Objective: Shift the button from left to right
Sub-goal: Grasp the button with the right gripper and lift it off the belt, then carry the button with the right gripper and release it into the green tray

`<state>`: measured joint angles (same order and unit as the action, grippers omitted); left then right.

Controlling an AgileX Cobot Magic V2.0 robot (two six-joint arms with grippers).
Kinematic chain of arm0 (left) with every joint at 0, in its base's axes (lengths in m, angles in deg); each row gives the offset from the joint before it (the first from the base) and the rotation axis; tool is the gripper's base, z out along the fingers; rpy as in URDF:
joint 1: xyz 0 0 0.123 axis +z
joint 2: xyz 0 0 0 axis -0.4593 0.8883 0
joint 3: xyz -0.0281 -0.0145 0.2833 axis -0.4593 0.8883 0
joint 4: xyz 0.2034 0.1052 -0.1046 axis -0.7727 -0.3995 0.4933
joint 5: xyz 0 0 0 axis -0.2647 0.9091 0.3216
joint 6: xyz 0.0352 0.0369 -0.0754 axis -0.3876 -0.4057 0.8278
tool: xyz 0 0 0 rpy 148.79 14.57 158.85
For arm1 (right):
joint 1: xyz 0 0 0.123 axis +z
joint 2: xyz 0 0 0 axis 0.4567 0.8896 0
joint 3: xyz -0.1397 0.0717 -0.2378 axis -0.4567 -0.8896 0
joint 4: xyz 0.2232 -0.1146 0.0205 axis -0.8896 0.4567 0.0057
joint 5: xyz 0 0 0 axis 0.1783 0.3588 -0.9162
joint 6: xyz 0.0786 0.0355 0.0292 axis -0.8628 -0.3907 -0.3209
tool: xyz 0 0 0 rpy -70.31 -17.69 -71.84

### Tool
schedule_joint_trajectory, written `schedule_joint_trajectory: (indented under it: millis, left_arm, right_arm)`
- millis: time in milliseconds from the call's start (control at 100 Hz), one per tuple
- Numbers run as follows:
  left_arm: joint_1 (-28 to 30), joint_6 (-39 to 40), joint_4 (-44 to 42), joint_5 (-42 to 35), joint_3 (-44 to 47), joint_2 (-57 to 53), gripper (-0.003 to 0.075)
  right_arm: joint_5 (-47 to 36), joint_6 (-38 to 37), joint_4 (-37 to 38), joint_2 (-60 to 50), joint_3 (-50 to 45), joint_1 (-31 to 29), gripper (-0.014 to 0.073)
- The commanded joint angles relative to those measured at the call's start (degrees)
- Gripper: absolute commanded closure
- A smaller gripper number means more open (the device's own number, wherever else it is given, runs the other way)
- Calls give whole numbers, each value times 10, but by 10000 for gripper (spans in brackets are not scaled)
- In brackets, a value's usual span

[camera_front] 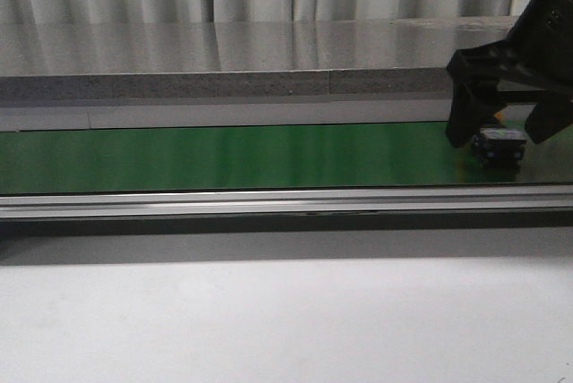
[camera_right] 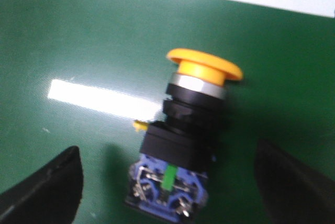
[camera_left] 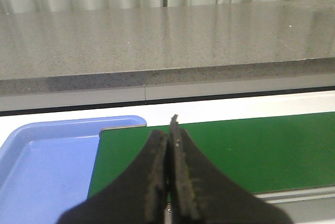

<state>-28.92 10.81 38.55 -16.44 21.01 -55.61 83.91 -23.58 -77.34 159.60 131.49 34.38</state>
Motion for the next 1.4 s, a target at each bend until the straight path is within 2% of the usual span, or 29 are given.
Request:
schedule_joint_trajectory:
  millis: [0, 200, 270, 600, 770, 970, 1160, 1390]
  left_arm:
    - [-4, 0, 8, -44, -16, 3, 740]
    - [-4, 0, 8, -44, -16, 3, 740]
    - [-4, 0, 8, -44, -16, 3, 740]
    - [-4, 0, 8, -44, -16, 3, 740]
    - [-4, 0, 8, -44, -16, 3, 740]
    - [-4, 0, 8, -44, -16, 3, 740]
    - [-4, 0, 8, -44, -16, 3, 740]
    - [-4, 0, 8, -44, -16, 3, 740]
  right_arm:
    - [-28, 7, -4, -9, 20, 0, 18]
    - [-27, 7, -4, 0, 20, 0, 287]
    - [-27, 7, -4, -1, 20, 0, 333]
    - [40, 8, 7, -22, 72, 0, 336]
    - [79, 39, 28, -46, 117, -13, 336]
    - [115, 99, 29, -55, 159, -81, 336]
    - [110, 154, 23, -55, 163, -164, 336]
    - [102, 291, -15, -52, 163, -250, 336]
